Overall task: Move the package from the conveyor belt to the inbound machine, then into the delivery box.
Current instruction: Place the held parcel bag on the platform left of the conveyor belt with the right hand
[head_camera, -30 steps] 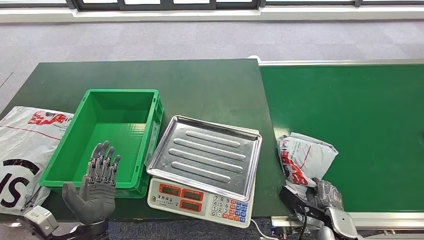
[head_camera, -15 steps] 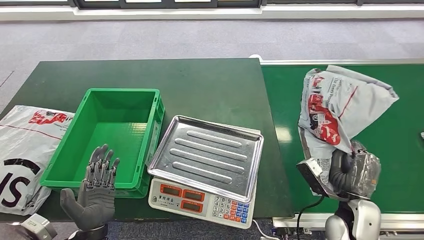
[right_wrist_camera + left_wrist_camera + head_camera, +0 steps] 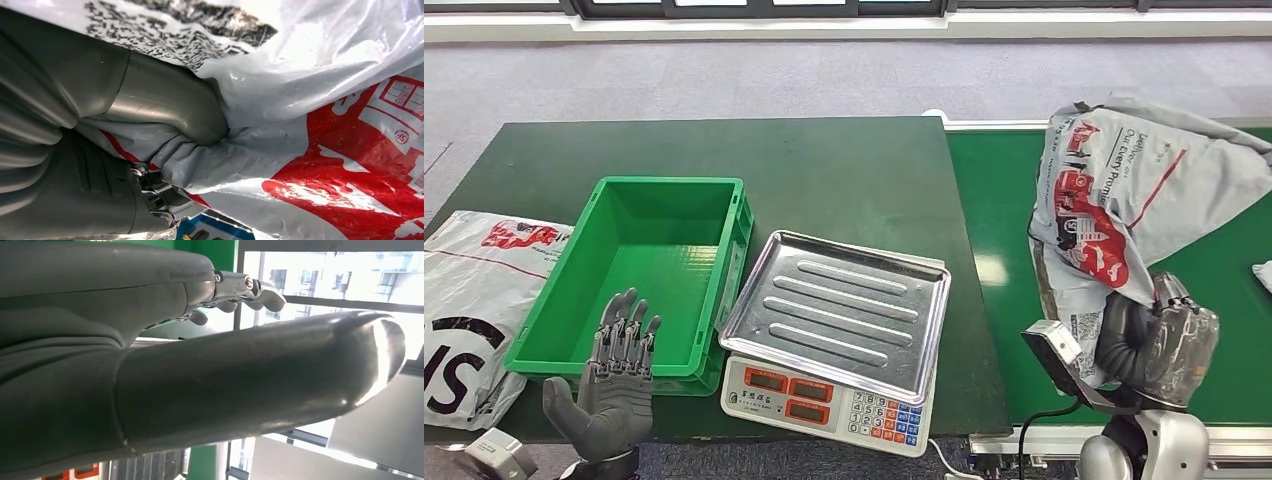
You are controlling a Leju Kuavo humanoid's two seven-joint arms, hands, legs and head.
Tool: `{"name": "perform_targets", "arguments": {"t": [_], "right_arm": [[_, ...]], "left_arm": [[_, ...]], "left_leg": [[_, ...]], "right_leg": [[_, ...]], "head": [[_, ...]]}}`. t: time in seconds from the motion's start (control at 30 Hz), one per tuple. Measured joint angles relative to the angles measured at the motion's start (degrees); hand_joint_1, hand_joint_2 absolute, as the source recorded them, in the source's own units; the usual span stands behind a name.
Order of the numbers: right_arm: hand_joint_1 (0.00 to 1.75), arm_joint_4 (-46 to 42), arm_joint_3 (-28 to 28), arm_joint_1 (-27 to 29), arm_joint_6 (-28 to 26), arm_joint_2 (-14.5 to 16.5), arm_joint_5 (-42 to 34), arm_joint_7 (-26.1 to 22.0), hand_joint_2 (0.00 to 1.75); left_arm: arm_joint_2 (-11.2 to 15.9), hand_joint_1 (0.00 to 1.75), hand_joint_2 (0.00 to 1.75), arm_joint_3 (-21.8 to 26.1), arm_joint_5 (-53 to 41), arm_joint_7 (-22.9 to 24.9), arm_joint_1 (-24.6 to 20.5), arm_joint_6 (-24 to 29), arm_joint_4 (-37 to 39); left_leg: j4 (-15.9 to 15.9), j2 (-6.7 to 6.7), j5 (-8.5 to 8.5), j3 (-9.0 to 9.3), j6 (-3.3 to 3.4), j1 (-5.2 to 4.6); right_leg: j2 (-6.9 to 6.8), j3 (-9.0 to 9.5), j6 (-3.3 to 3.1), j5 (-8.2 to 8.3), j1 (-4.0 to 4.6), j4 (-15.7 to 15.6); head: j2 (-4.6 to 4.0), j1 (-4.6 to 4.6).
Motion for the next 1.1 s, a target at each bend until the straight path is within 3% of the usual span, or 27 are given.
{"name": "perform_targets", "arguments": {"t": [0.23, 0.53, 0.9, 1.1], "right_arm": [[1.75, 1.69, 1.25, -3.38, 2.74, 0.19, -5.04, -1.79, 1.75], [1.75, 25.85, 12.55, -18.87, 5.21, 3.89, -12.3, -10.73, 1.75], [1.75, 38.37, 19.07, -25.77, 10.04, 8.94, -18.7, -16.0, 1.75], [1.75, 44.45, 20.94, -29.71, 12.13, 10.1, -21.97, -17.91, 1.75]], "left_arm": [[0.1, 0.0, 0.0, -0.12, -0.02, 0.67, -0.74, -0.97, 0.68], [1.72, 0.0, 0.0, -4.11, -0.14, 0.15, -5.48, -0.33, 5.99], [2.26, 0.0, 0.0, -5.78, 0.27, 0.3, -7.29, 0.25, 7.95], [2.37, 0.0, 0.0, -5.9, 0.81, 0.16, -7.77, 0.68, 8.64]], "left_leg": [[-0.02, 0.09, 0.0, -0.12, 0.0, 0.0], [-0.03, 0.15, 0.33, 0.05, -0.17, 0.03], [-0.06, 0.03, 0.33, -0.12, -0.18, 0.09], [-0.05, 0.02, 0.34, -0.13, -0.18, 0.09]], "right_leg": [[0.12, 0.01, 0.01, 0.01, 0.0, 0.0], [0.28, -0.07, -0.08, 0.31, 0.07, 0.03], [0.19, -0.2, -0.1, 0.28, 0.07, 0.05], [0.16, -0.18, -0.1, 0.29, 0.07, 0.05]], "head": [[0.0, 0.01], [0.01, 0.0], [0.0, 0.0], [0.0, 0.0]]}}
